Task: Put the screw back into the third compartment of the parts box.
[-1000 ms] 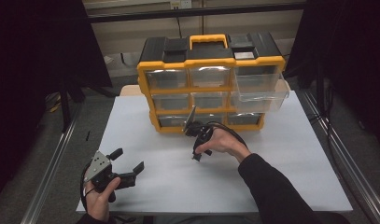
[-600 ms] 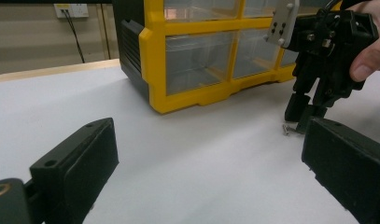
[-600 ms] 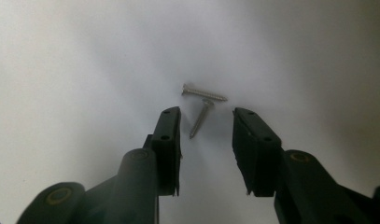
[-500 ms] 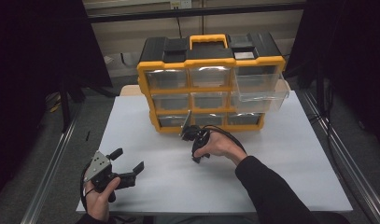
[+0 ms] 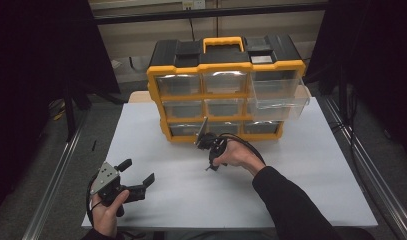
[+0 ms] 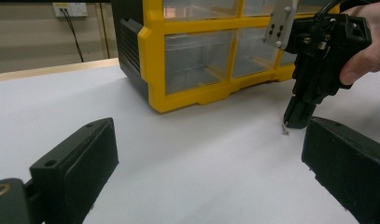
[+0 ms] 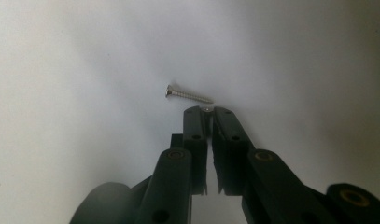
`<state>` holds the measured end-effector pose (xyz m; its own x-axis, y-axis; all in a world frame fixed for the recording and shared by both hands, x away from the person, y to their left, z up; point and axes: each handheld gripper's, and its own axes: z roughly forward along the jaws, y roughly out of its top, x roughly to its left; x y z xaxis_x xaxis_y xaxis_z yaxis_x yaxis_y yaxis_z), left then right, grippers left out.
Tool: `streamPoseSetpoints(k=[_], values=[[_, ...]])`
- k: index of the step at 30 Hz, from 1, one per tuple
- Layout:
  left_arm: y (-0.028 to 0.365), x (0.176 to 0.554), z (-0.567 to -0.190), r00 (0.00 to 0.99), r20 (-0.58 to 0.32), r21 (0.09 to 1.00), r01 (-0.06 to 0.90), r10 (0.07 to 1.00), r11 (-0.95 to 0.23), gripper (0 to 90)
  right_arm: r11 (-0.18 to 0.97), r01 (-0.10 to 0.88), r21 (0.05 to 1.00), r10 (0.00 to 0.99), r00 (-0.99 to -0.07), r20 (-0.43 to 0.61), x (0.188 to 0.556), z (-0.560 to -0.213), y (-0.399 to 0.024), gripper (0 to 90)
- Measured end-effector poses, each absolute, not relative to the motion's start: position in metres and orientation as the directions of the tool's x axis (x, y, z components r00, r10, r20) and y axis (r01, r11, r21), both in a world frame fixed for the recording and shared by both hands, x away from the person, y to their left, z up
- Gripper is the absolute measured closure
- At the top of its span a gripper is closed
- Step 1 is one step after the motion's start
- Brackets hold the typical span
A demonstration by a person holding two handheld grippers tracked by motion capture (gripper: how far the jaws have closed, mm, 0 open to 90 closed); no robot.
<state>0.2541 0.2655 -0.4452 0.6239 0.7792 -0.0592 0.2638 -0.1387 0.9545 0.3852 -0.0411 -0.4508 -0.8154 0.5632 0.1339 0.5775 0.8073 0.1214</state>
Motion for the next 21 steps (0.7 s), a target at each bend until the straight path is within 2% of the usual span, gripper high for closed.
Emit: streamPoseSetpoints(k=[17,21], values=[[0.2658,0.2543,-0.4451,0.621,-0.061,0.956,0.261,0.781,-0.133,3.5,0.809,0.576,0.114,0.561,-0.816,0.142,0.387,-0.4492,-0.0417,86.2],[0.2659,0.2544,-0.445,0.622,-0.06,0.956,0.261,0.781,-0.134,3.5,0.782,0.61,0.127,0.59,-0.79,0.164,0.385,-0.441,-0.0438,86.2]])
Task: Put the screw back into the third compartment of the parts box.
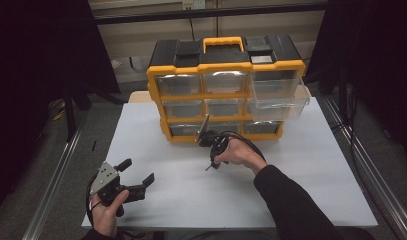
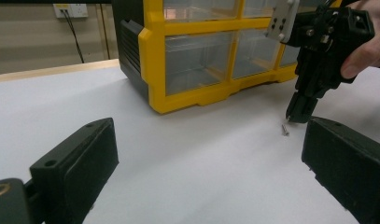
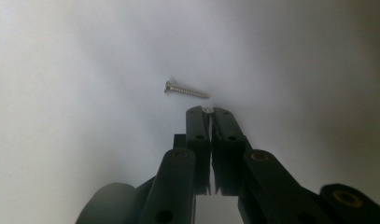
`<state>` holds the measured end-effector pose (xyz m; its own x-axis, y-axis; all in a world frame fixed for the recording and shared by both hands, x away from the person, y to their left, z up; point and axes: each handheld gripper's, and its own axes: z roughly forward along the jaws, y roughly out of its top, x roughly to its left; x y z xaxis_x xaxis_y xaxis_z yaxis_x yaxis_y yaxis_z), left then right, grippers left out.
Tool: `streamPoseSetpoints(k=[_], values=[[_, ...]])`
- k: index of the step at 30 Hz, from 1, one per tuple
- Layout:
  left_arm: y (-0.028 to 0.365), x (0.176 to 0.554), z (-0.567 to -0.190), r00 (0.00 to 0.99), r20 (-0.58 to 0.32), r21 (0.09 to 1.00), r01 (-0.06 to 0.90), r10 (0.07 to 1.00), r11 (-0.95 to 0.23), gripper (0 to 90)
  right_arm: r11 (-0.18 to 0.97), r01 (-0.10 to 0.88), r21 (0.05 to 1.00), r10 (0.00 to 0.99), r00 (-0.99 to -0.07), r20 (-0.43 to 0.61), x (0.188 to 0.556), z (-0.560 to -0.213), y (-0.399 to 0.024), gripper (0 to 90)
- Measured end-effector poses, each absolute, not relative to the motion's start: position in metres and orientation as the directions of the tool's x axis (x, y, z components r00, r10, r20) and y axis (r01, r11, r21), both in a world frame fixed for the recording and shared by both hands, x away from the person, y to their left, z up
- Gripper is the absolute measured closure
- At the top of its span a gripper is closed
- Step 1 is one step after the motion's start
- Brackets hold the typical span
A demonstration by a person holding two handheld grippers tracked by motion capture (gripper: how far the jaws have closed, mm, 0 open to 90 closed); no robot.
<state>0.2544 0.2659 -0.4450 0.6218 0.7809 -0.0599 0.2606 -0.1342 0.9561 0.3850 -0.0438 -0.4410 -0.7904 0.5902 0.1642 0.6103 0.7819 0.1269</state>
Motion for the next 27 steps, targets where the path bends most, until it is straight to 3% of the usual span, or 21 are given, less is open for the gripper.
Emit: streamPoseSetpoints(k=[27], values=[[0.265,0.254,-0.445,0.62,-0.061,0.956,0.262,0.782,-0.133,3.5,0.784,0.573,0.239,0.542,-0.819,0.188,0.376,-0.382,-0.043,86.2]])
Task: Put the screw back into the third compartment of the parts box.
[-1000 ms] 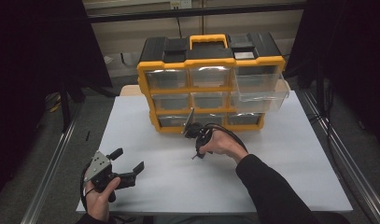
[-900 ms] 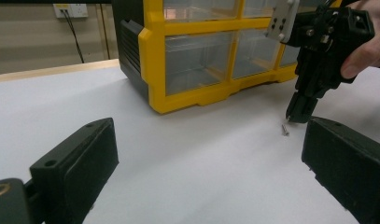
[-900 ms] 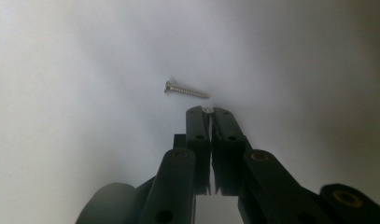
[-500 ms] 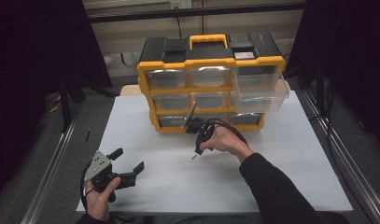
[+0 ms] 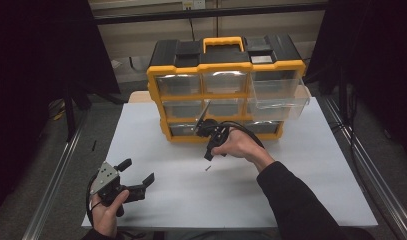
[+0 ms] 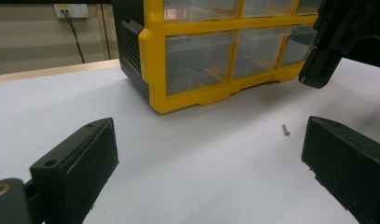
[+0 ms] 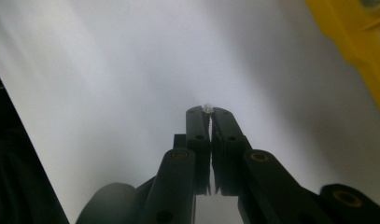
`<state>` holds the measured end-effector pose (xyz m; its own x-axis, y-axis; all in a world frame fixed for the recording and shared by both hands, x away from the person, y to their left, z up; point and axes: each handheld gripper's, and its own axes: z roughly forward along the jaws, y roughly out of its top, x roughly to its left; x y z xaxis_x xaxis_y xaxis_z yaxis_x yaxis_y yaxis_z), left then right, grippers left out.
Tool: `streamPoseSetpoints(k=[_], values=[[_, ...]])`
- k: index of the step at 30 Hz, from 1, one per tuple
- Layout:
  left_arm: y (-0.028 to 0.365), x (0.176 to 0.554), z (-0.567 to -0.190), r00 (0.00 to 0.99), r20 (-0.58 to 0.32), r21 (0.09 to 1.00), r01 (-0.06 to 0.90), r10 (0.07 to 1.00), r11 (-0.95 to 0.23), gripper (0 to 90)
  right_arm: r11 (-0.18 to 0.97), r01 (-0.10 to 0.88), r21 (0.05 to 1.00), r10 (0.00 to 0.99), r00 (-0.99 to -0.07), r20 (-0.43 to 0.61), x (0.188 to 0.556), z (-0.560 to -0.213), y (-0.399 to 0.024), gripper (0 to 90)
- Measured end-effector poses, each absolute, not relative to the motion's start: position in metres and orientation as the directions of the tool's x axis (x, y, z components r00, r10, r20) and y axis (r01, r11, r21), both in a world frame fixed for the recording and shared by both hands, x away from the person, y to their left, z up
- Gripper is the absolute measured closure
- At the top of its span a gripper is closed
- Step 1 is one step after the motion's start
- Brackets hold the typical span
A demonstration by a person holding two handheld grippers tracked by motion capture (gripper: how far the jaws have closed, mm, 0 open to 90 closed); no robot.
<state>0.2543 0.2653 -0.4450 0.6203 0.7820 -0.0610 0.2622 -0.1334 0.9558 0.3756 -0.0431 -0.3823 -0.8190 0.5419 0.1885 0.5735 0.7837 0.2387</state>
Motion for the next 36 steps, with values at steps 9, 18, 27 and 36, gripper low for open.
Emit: streamPoseSetpoints(k=[9,18,27,36], values=[[0.266,0.254,-0.445,0.618,-0.062,0.956,0.262,0.784,-0.131,3.5,0.788,0.555,0.264,0.525,-0.832,0.182,0.372,-0.367,-0.038,86.2],[0.266,0.255,-0.445,0.62,-0.058,0.956,0.261,0.783,-0.136,3.5,0.788,0.536,0.302,0.505,-0.844,0.178,0.37,-0.342,-0.033,86.2],[0.265,0.255,-0.445,0.622,-0.062,0.956,0.261,0.781,-0.132,3.5,0.794,0.505,0.339,0.481,-0.863,0.158,0.367,-0.317,-0.029,86.2],[0.266,0.254,-0.445,0.619,-0.063,0.956,0.262,0.783,-0.131,3.6,0.806,0.467,0.363,0.458,-0.881,0.118,0.364,-0.286,-0.026,86.2]])
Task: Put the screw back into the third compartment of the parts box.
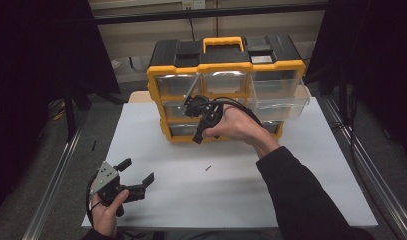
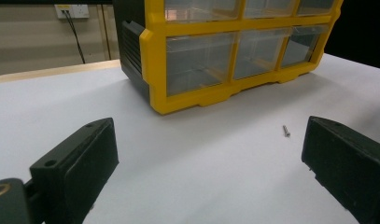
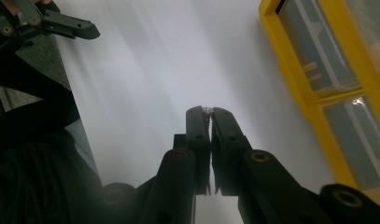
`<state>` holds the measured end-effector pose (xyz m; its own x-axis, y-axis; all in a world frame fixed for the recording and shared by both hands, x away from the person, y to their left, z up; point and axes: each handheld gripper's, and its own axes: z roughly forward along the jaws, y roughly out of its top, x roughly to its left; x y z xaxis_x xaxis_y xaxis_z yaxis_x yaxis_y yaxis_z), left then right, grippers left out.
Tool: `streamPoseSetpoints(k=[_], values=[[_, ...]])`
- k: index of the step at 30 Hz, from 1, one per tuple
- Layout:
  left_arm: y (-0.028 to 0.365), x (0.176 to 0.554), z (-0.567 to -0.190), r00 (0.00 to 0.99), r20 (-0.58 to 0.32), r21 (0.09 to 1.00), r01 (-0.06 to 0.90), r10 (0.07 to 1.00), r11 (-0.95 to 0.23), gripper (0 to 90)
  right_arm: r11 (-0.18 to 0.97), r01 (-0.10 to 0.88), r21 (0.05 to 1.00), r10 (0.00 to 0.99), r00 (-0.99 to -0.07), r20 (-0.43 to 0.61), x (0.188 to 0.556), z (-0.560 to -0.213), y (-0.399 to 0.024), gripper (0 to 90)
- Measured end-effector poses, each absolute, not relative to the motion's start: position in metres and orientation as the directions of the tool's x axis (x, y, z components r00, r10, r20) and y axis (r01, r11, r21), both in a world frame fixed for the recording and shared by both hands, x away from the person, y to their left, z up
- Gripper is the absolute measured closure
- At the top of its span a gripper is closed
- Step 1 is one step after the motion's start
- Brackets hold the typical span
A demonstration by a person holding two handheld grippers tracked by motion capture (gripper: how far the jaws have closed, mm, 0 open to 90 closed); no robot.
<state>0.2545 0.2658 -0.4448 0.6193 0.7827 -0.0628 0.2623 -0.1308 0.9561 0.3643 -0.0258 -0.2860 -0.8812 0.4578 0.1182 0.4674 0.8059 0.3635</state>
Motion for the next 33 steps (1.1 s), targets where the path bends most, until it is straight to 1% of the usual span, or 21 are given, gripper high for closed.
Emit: streamPoseSetpoints(k=[7,22,26,28,33], values=[[0.266,0.254,-0.445,0.619,-0.065,0.956,0.262,0.783,-0.129,3.5,0.801,0.462,0.38,0.461,-0.882,0.1,0.364,-0.263,-0.027,86.2],[0.266,0.254,-0.444,0.618,-0.07,0.956,0.265,0.783,-0.124,3.5,0.791,0.47,0.392,0.478,-0.874,0.082,0.37,-0.23,-0.035,86.2],[0.266,0.254,-0.444,0.618,-0.072,0.957,0.265,0.783,-0.121,3.5,0.789,0.469,0.398,0.481,-0.873,0.076,0.375,-0.221,-0.04,86.2],[0.266,0.254,-0.445,0.618,-0.071,0.956,0.265,0.783,-0.123,3.5,0.78,0.484,0.397,0.497,-0.864,0.076,0.378,-0.214,-0.045,86.2],[0.266,0.254,-0.445,0.62,-0.065,0.956,0.263,0.782,-0.129,3.5,0.775,0.487,0.402,0.506,-0.86,0.066,0.38,-0.208,-0.051,86.2]])
